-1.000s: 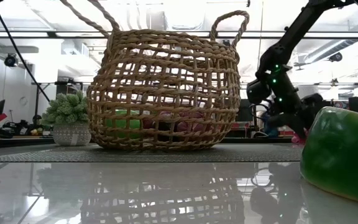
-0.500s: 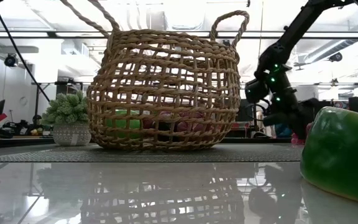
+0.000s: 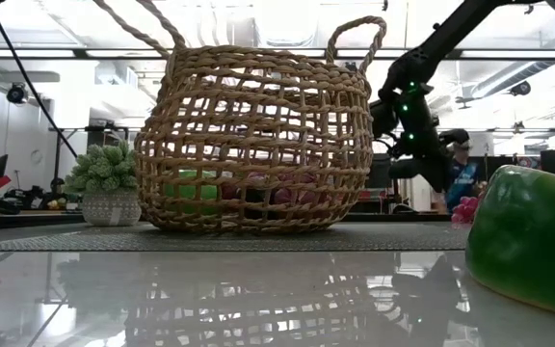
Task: Build produce basket
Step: Put the purple grapes into the brown basket
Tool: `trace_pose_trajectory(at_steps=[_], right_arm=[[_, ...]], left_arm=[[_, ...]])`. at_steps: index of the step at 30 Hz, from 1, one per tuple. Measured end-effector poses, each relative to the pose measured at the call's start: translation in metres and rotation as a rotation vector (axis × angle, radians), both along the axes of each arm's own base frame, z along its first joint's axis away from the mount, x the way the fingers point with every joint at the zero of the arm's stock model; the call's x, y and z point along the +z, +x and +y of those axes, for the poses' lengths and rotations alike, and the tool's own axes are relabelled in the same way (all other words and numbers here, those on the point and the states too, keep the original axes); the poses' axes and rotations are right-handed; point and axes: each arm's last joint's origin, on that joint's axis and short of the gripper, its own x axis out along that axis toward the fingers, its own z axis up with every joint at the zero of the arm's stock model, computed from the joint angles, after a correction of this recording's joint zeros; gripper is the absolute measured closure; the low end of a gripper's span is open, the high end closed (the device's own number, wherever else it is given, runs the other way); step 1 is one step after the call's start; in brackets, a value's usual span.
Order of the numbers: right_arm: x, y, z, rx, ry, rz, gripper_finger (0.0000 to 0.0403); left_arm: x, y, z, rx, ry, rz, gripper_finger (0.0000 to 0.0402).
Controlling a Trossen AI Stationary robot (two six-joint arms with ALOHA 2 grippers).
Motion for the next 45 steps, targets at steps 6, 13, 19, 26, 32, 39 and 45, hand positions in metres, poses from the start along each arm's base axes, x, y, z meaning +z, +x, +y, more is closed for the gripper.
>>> trace_pose_trajectory(at_steps=[6,13,19,26,32,39,45], right_arm=[[-0.001,-0.013,-0.004,-0.049,0.039,0.033,0.0239],[-0.006,-0.022,-0.002,-0.079,0.075,0.054,0.018],[-0.023,-0.029,0.003,-0.088,0.101,0.074,0.0156],[-0.052,-0.033,0.006,-0.053,0.16,0.13,0.0155],[-0.069,-0.031,0.003,-0.009,0.206,0.171,0.0173],[-0.06,-0.026,0.0,-0.016,0.207,0.103,0.0262],[-0.052,-0.024,-0.001,-0.027,0.211,0.059,0.0342]], left_arm=[[0.0,0.0,0.0,0.0,0.001,0.0,0.0096],[0.0,0.0,0.0,0.0,0.001,0.001,0.0096],[0.0,0.0,0.0,0.0,0.002,0.002,0.0096],[-0.001,0.0,0.0,0.0,0.002,0.002,0.0096],[-0.001,0.0,0.0,0.0,0.002,0.002,0.0096],[-0.001,0.0,0.0,0.002,0.006,0.003,0.0096],[-0.001,0.0,0.0,0.002,0.007,0.003,0.0096]])
